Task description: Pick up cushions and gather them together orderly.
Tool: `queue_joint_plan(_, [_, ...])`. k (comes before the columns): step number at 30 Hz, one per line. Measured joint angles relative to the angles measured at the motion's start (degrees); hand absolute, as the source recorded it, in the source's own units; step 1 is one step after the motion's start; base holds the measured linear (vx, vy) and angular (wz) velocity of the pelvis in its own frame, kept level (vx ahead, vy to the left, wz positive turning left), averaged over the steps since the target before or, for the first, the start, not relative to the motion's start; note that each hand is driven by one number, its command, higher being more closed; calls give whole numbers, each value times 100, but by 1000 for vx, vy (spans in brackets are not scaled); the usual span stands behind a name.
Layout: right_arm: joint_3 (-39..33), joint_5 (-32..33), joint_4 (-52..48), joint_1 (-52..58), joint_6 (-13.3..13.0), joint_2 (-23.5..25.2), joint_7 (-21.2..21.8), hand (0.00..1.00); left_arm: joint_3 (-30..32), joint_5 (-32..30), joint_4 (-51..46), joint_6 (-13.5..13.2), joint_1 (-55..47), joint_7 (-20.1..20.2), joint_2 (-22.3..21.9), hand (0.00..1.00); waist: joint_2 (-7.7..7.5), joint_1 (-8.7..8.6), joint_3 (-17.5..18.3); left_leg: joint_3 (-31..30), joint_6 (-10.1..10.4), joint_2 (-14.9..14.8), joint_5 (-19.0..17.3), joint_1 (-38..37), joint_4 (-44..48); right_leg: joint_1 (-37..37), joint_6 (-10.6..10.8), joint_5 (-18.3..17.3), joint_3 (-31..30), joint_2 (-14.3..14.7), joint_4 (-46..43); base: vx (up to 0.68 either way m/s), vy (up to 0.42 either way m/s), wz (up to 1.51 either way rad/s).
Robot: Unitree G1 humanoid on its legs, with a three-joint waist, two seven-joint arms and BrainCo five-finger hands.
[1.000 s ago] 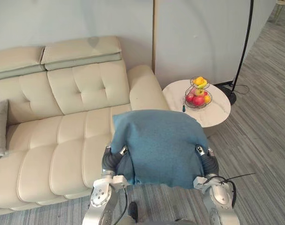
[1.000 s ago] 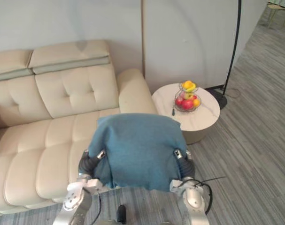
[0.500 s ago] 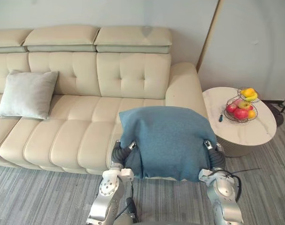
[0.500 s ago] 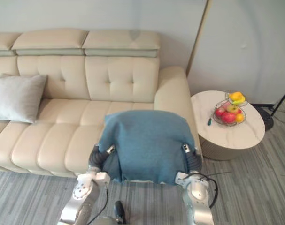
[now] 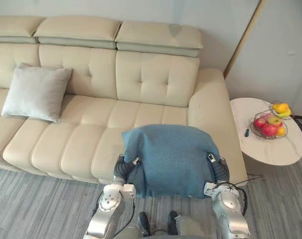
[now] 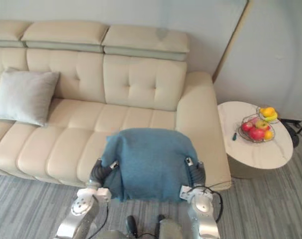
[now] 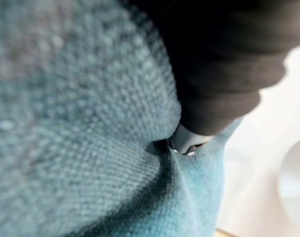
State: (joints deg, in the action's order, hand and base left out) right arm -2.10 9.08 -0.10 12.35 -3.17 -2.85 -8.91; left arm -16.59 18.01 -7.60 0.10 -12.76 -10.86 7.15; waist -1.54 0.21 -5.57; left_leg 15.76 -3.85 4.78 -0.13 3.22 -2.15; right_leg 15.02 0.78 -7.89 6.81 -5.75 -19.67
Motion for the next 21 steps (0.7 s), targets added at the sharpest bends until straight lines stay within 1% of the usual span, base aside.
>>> queue_joint_plan(1, [10, -1, -139, 19, 0, 8, 0, 100, -10, 1, -83, 0, -10, 0, -10, 100, 49, 37, 10, -64, 60, -98, -186, 119, 335, -160, -68, 54, 150, 9, 130, 250, -67, 36])
queue_joint_plan(2, [14, -2, -251, 24, 1, 10, 0, 100, -10, 4, -153, -3, -12, 0, -7, 100, 69, 52, 12, -32, 216, -267, -441, 296, 865, -333, -120, 87, 294, 41, 289, 248, -77, 41])
queue_joint_plan(3, [13, -1, -346, 48, 2, 4, 0, 100, -10, 9, -174, -6, -14, 0, -10, 100, 81, 72, 2, 25, 276, -400, -568, 454, 1327, -464, -153, 108, 378, 88, 404, 278, -111, 38])
queue_joint_plan(4, [17, -2, -585, 153, 1, -21, 0, 100, -9, 15, -182, -8, -23, 7, -16, 100, 119, 120, -24, 256, 248, -698, -794, 802, 2366, -744, -167, 115, 476, 216, 638, 198, -110, 19])
queue_joint_plan(5, [58, 0, -796, 271, 0, -53, 0, 100, -7, 23, -182, -7, -56, 24, -18, 100, 148, 200, -43, 366, 288, -953, -889, 1040, 3217, -998, -182, 112, 487, 315, 828, 191, -96, 6])
queue_joint_plan(6, [82, 4, -917, 325, -2, -86, 0, 100, -3, 24, -186, -8, -81, 43, -35, 100, 155, 243, -48, 421, 306, -1089, -876, 1173, 3705, -1139, -200, 105, 467, 339, 939, 188, 1, -16])
queue_joint_plan(7, [89, 5, -1068, 360, -15, -136, 1, 100, 36, 25, -200, -25, -135, 119, -99, 100, 174, 297, -62, 416, 400, -1323, -962, 1448, 4357, -1282, -239, 81, 417, 352, 1060, 154, 52, -28])
queue_joint_plan(8, [90, 6, -1100, 348, -28, -162, 2, 100, 46, 25, -200, -30, -170, 122, -149, 100, 182, 325, -57, 411, 359, -1530, -1122, 1531, 4493, -1318, -269, 59, 343, 355, 1085, 146, 65, -35])
queue_joint_plan(9, [90, 7, -1116, 340, -31, -178, 1, 100, 47, 25, -201, -32, -177, 126, -184, 100, 198, 332, -42, 384, 405, -1703, -1190, 1551, 4296, -1325, -269, 55, 275, 343, 1085, 188, 73, -35])
queue_joint_plan(10, [90, 7, -1135, 336, -31, -187, 0, 100, 79, 24, -201, -33, -174, 133, -254, 100, 211, 326, -33, 304, 458, -1825, -1190, 1532, 3714, -1308, -250, 67, 199, 302, 1107, 203, 100, -27])
queue_joint_plan(11, [90, 11, -1132, 346, -29, -183, -8, 100, 99, 22, -199, -27, -167, 134, -294, 100, 253, 312, -27, 86, 571, -1819, -1112, 1439, 3115, -1304, -242, 71, 153, 247, 1108, 255, 190, -24])
queue_joint_plan(12, [85, 12, -1122, 365, -28, -186, -15, 100, 96, 21, -199, -23, -179, 135, -314, 100, 295, 311, -2, -131, 711, -1781, -844, 1279, 2366, -1303, -204, 80, 108, 212, 1109, 178, 193, -33])
queue_joint_plan(13, [82, 8, -1114, 377, -25, -206, -17, 100, 90, 20, -200, -23, -230, 135, -349, 100, 391, 315, 50, -432, 862, -1742, -248, 977, 1526, -1314, -30, 28, 16, 207, 1107, 235, 276, -38])
queue_joint_plan(14, [83, 4, -1061, 362, -26, -188, -15, 100, 91, 19, -183, -22, -250, 135, -337, 100, 352, 315, 58, -518, 1159, -1685, -31, 890, 1380, -1326, 134, -44, -48, 171, 1104, 253, 297, -31])
queue_joint_plan(15, [78, -4, -980, 418, -8, -77, -18, 100, 83, 12, -167, 7, -248, 134, -283, 100, 183, 285, 42, -401, 996, -1472, -61, 756, 1294, -1358, 251, 15, -108, -66, 1115, 226, 285, -19])
queue_joint_plan(16, [79, -6, -975, 423, 2, -45, -18, 100, 84, 11, -168, 9, -252, 133, -248, 100, 121, 300, 34, -322, 948, -1403, -93, 703, 1302, -1361, 272, 28, -137, -146, 1133, 142, 207, -19])
queue_joint_plan(17, [84, -12, -976, 421, 11, 15, -6, 100, 83, 10, -168, 12, -276, 133, -188, 100, 72, 306, 57, -198, 866, -1329, -145, 631, 1316, -1404, 342, 74, -156, -239, 1170, 76, 157, -29])
queue_joint_plan(19, [105, -12, -976, 418, 12, 60, 2, 100, 82, 10, -200, 10, -296, 133, -119, 100, 63, 335, 63, -17, 796, -1244, -299, 447, 1326, -1469, 446, 167, -264, -344, 1200, 81, 183, -42])
queue_joint_plan(21, [132, -12, -976, 428, 13, 76, 2, 100, 78, 10, -223, 6, -297, 133, -106, 100, 47, 322, 67, 110, 773, -1183, -389, 350, 1327, -1494, 462, 177, -317, -418, 1218, 26, 133, -39])
